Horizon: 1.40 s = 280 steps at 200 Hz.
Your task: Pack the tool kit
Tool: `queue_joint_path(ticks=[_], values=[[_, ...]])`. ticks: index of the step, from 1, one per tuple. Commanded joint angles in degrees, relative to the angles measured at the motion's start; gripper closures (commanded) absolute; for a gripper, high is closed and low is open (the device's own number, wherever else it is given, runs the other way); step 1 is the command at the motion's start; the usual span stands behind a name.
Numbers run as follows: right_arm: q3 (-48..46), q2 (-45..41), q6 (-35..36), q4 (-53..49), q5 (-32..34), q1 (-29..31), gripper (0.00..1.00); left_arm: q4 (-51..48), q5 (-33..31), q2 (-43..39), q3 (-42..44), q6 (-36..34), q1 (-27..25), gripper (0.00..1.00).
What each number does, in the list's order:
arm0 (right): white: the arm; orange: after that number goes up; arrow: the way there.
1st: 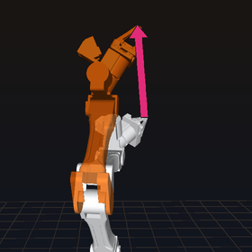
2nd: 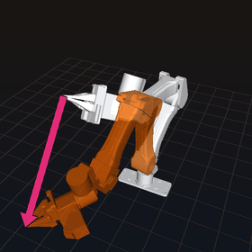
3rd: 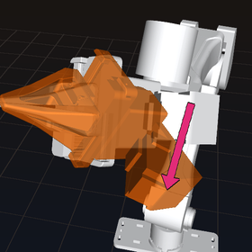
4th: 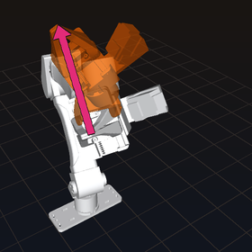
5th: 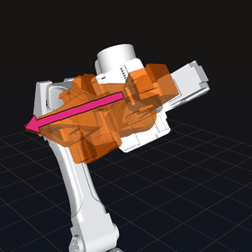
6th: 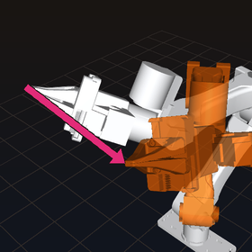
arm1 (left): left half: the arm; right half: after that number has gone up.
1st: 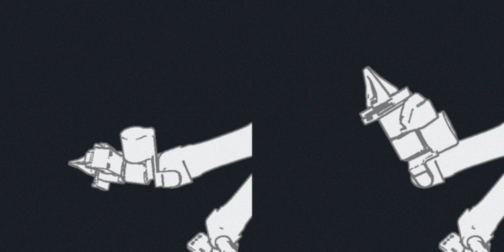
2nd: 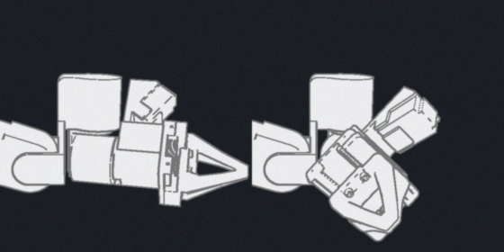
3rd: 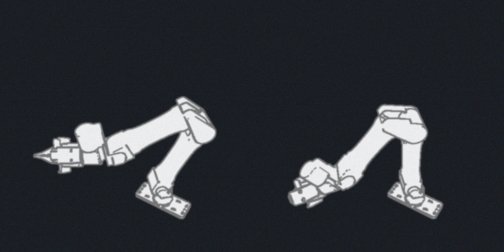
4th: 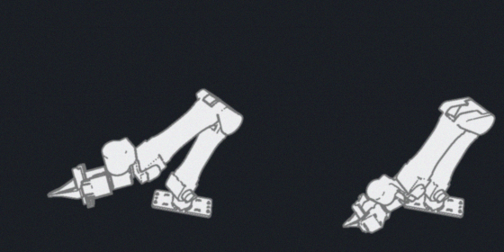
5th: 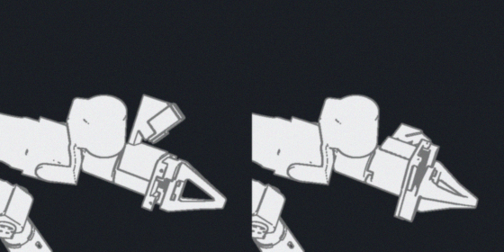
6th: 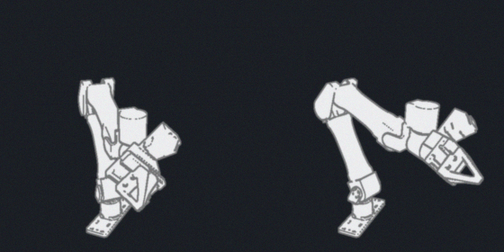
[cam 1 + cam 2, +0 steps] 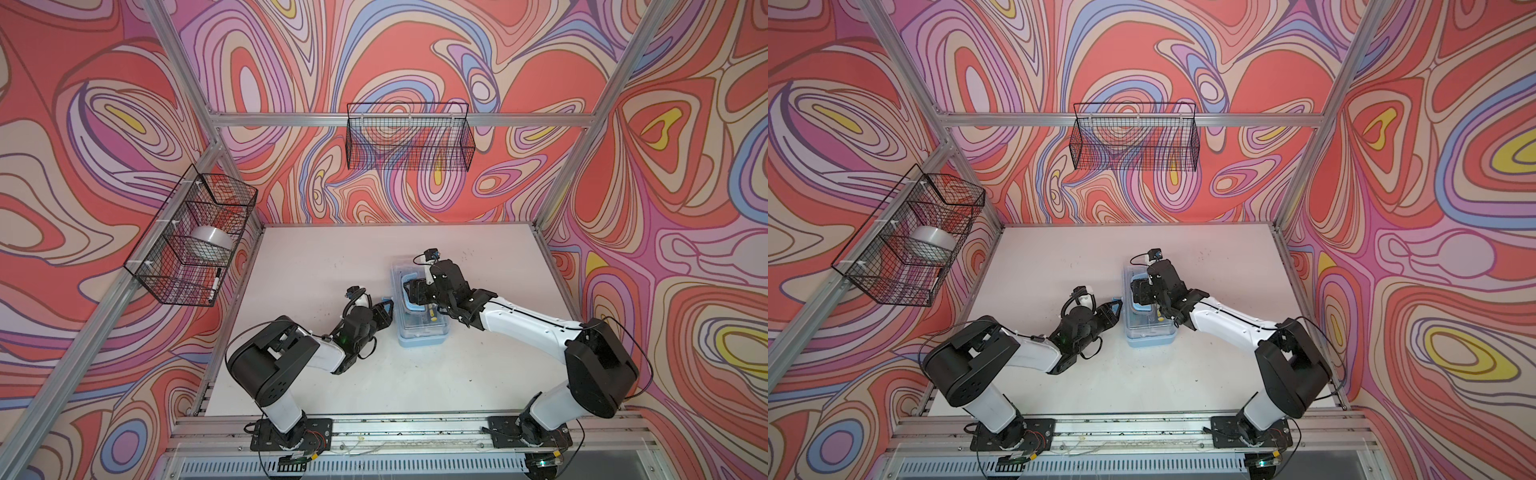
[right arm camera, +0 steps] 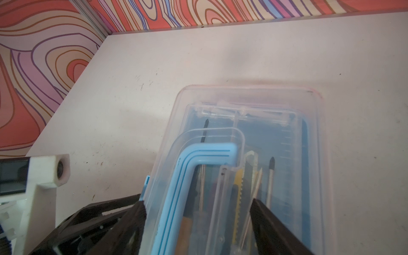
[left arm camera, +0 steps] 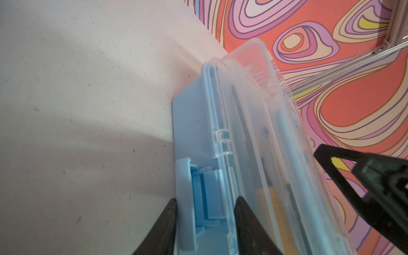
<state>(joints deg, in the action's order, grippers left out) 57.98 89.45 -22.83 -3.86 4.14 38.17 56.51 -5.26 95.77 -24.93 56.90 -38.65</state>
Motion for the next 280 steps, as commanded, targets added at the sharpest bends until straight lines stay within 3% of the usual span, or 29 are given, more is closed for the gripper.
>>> queue_joint_path(ticks=[1,181,280], values=[[-1.11,2.13,-1.33,-8.80,-0.19,-0.20,0.22,2.98,0.52,0.26,0.94,0.89,0.69,0.57],[0.66,3.82,-0.31,-9.99,-0.18,-0.20,0.22,-4.95,7.06,2.63,-6.36,-0.54,2.20,0.70],[0.42,3.95,-0.81,-9.60,-0.54,-0.20,0.22,-14.29,6.58,-0.94,-6.62,-3.35,2.27,0.79]])
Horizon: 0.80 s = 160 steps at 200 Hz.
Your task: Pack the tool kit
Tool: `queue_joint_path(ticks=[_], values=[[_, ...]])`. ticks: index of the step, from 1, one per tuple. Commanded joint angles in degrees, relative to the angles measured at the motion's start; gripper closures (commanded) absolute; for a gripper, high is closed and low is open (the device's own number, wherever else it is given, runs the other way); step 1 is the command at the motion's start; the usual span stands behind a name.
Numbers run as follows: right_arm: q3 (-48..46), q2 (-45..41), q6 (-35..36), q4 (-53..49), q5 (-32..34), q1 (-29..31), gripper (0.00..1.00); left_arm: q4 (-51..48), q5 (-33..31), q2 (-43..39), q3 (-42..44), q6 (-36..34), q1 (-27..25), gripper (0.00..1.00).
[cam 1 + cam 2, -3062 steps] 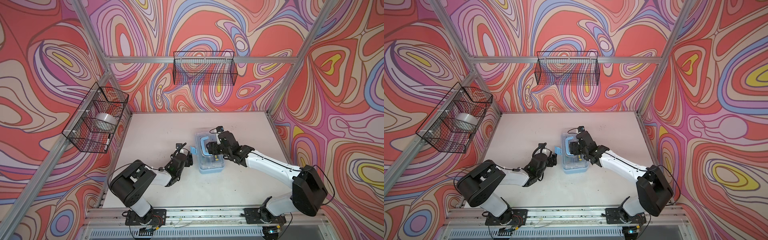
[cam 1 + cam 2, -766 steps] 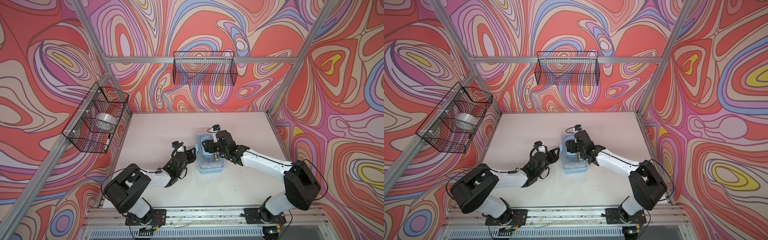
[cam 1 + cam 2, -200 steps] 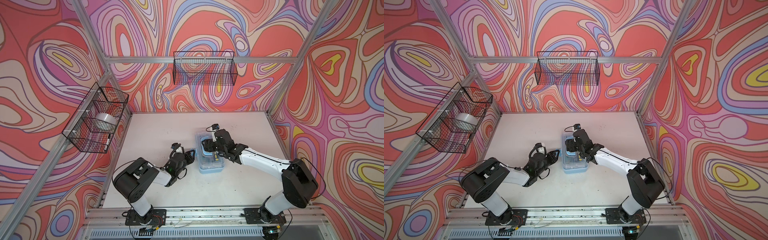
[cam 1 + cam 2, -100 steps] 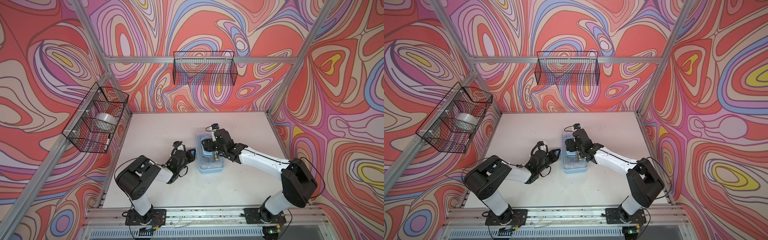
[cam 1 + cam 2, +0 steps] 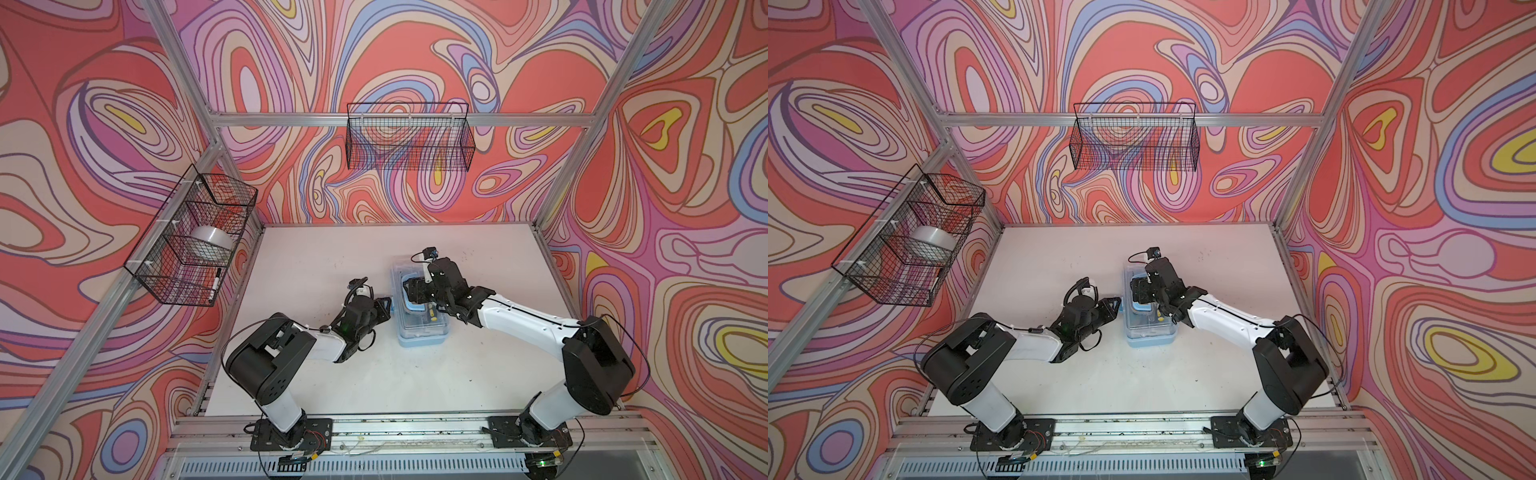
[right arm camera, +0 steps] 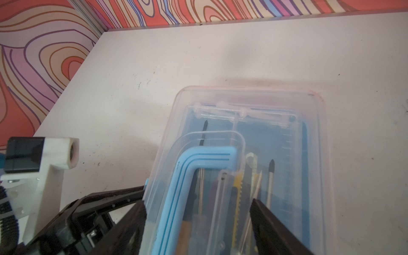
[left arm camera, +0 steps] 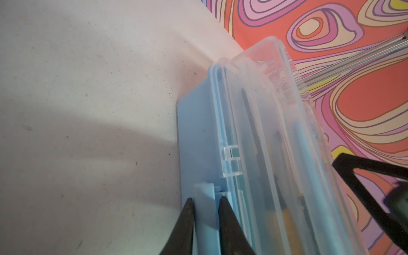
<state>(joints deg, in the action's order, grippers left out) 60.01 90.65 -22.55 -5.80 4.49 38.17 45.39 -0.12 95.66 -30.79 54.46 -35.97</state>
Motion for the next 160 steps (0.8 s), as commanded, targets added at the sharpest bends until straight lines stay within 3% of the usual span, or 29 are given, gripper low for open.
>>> queue_joint_path(ticks=[1,160], values=[[-1.63,2.72,-1.10,-7.65,-0.89,-0.20,0.22,-3.22,1.39,-0.83,-0.77,-0.87,-0.42,0.79],[-1.64,1.86,-1.45,-7.91,-0.47,-0.16,0.22,-8.73,0.07,-8.76,-0.74,-2.51,0.46,0.84]])
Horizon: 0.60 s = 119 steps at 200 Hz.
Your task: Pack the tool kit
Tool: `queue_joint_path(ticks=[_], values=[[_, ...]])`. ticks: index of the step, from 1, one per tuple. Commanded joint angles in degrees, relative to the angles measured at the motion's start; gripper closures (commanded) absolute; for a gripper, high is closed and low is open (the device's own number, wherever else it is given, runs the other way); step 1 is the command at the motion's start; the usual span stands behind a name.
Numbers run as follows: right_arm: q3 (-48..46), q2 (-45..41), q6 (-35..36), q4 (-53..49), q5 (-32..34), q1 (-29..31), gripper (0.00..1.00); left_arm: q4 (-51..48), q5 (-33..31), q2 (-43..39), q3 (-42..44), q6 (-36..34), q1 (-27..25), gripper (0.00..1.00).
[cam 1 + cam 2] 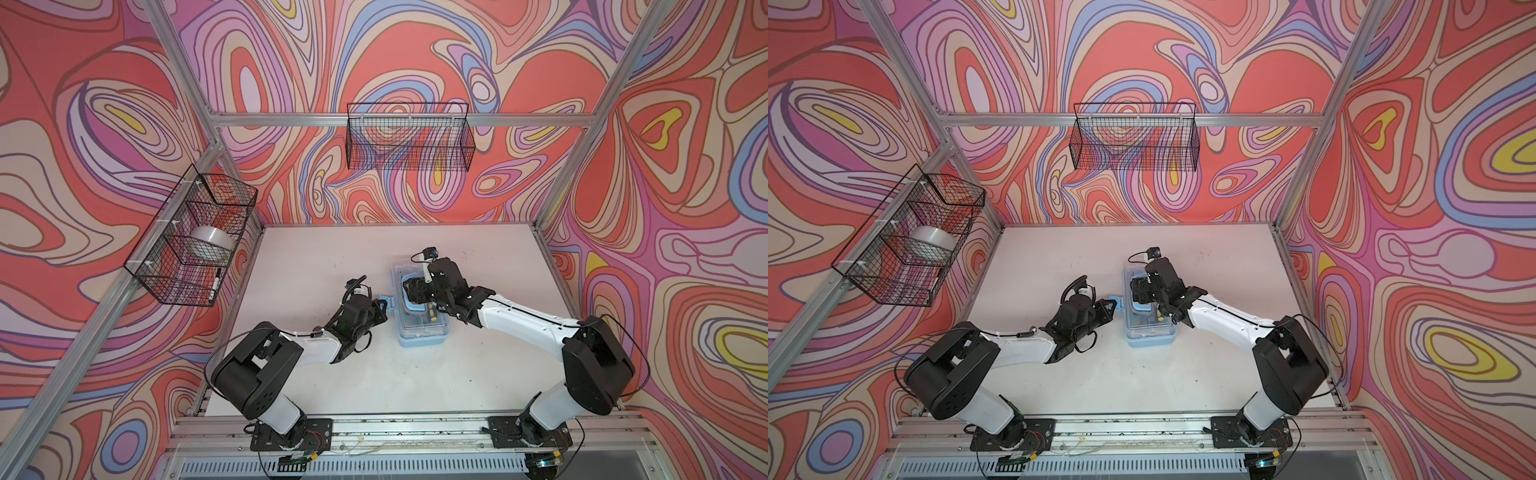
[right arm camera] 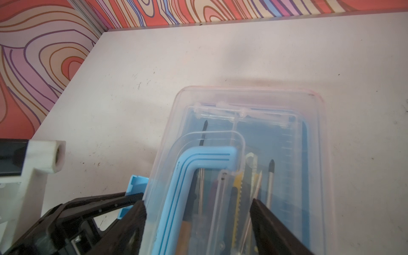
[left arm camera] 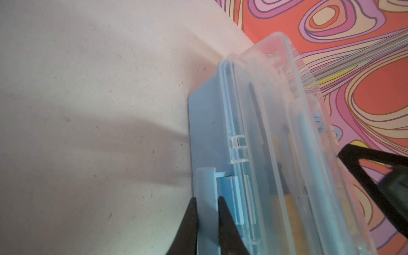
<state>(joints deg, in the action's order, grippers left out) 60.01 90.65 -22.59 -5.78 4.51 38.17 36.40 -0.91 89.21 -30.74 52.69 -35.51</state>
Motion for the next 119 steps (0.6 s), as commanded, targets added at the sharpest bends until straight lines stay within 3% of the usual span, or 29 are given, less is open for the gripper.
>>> queue_joint_path(ticks=[1,37,71,119], values=[[-1.60,1.84,-1.40,-7.97,-0.48,-0.18,0.22,0.20,0.93,-2.34,-0.80,-0.74,0.00,0.84],[-1.71,1.11,-1.40,-8.28,-0.14,-0.15,0.22,-1.61,1.39,-4.15,-1.60,-0.98,0.00,0.82],[-1.82,0.76,-1.35,-8.37,-0.16,-0.20,0.22,-2.39,2.03,-4.40,-2.29,-0.74,-0.02,0.71],[-2.26,0.20,-1.38,-8.37,0.05,-0.19,0.22,-1.71,3.37,-3.65,-2.54,0.17,0.00,0.68]])
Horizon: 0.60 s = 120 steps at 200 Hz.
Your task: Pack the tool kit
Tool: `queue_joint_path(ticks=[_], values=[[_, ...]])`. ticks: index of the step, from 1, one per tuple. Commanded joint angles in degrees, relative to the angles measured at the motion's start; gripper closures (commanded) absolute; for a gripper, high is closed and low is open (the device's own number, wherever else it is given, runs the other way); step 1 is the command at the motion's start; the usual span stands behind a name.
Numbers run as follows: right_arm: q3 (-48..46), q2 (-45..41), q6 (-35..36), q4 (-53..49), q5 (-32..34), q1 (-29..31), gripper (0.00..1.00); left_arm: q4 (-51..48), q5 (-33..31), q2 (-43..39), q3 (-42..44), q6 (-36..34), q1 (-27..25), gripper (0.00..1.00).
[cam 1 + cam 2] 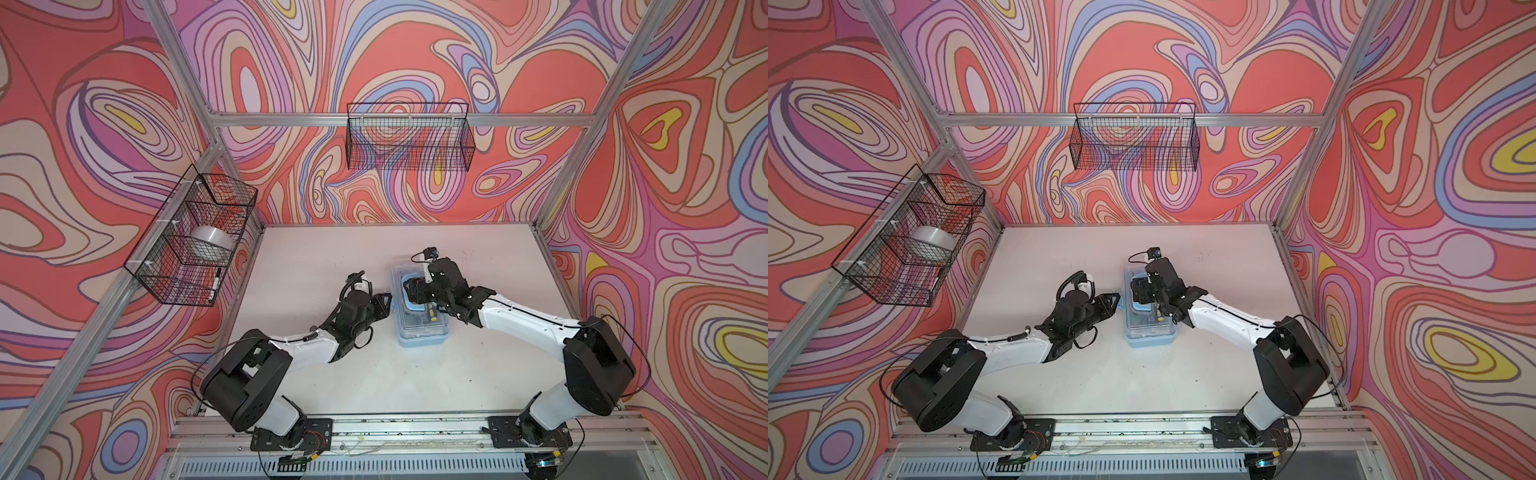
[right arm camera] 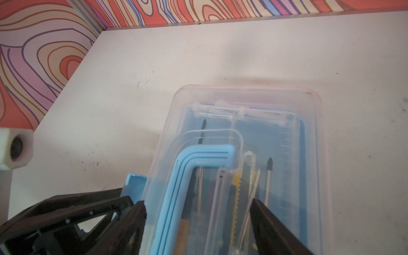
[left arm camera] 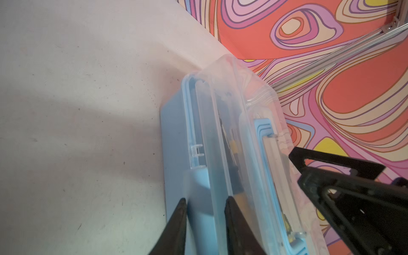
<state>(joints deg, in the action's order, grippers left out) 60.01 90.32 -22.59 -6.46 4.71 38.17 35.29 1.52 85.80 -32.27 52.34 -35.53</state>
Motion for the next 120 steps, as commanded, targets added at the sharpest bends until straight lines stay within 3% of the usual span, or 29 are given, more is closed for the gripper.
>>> queue_joint_path(ticks=[1,120], values=[[-2.31,0.54,-1.39,-7.69,-0.19,-0.20,0.22,-0.54,0.99,-0.17,-1.02,0.55,0.02,0.68],[-2.88,0.40,-1.40,-7.25,-0.41,-0.17,0.22,0.40,1.54,-1.07,-0.52,1.10,0.02,0.61]])
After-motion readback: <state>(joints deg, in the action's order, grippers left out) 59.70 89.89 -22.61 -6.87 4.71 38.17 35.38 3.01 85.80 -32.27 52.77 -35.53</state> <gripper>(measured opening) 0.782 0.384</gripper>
